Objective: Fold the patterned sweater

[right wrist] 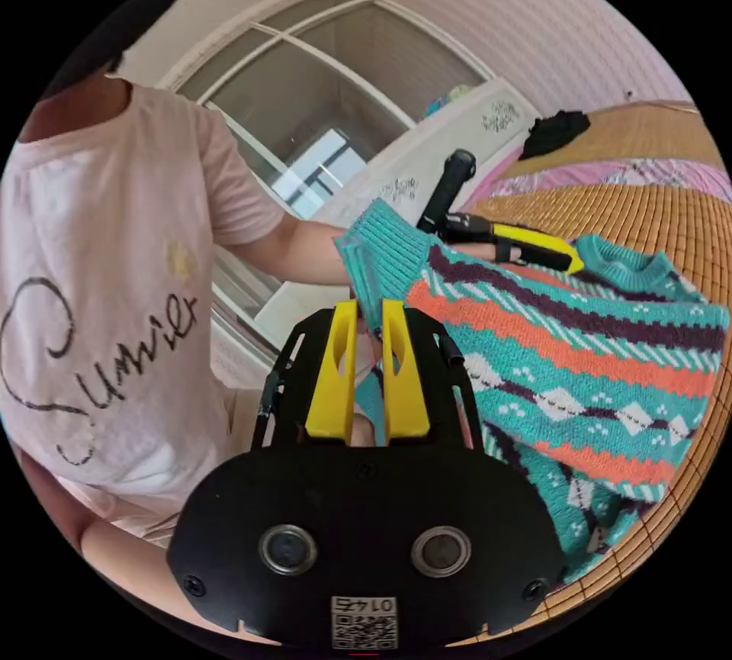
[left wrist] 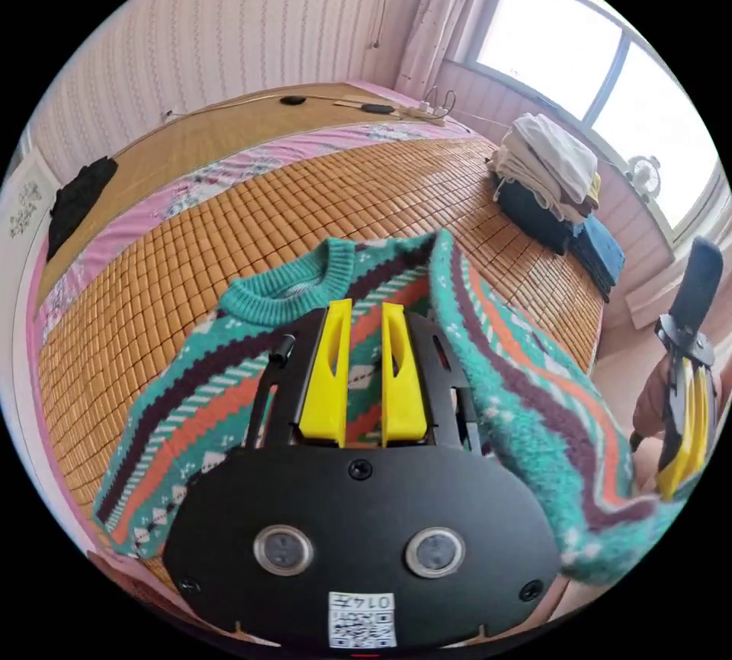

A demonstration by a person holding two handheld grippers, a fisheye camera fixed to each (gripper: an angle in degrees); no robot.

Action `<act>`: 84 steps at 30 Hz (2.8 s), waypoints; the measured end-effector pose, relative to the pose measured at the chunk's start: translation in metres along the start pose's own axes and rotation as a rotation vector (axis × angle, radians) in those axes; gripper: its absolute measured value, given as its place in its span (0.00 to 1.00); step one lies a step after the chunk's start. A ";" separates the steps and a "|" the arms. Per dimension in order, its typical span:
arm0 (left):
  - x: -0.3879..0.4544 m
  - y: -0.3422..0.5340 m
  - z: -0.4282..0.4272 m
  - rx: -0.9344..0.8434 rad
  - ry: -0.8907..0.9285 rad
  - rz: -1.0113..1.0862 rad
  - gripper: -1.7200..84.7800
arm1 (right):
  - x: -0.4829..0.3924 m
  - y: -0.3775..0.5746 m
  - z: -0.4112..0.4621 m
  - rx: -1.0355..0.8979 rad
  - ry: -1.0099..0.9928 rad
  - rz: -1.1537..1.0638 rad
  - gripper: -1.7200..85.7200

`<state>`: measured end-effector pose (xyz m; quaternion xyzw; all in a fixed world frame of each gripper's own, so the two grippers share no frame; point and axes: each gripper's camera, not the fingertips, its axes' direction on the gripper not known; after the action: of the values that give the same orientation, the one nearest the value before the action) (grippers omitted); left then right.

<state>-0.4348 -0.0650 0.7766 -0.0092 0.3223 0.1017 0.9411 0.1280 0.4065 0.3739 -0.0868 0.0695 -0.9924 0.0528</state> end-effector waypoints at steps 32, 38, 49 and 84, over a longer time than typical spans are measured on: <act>0.071 -0.202 0.045 -0.233 0.292 0.252 0.04 | 0.158 0.044 -0.031 0.057 0.833 0.474 0.06; 0.109 -0.274 0.028 -0.132 0.287 0.270 0.07 | 0.184 0.031 -0.099 -0.018 1.087 0.452 0.03; -0.043 -0.100 -0.178 0.049 0.090 -0.035 0.05 | 0.165 0.021 -0.039 0.014 1.143 0.455 0.02; -0.225 0.203 -0.416 0.383 -0.184 -1.138 0.02 | 0.245 -0.270 0.496 -0.775 0.645 -0.303 0.05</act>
<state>-0.9004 0.0579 0.5941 -0.0016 0.1966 -0.4767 0.8568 -0.0484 0.5802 0.9374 0.2011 0.4309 -0.8665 -0.1516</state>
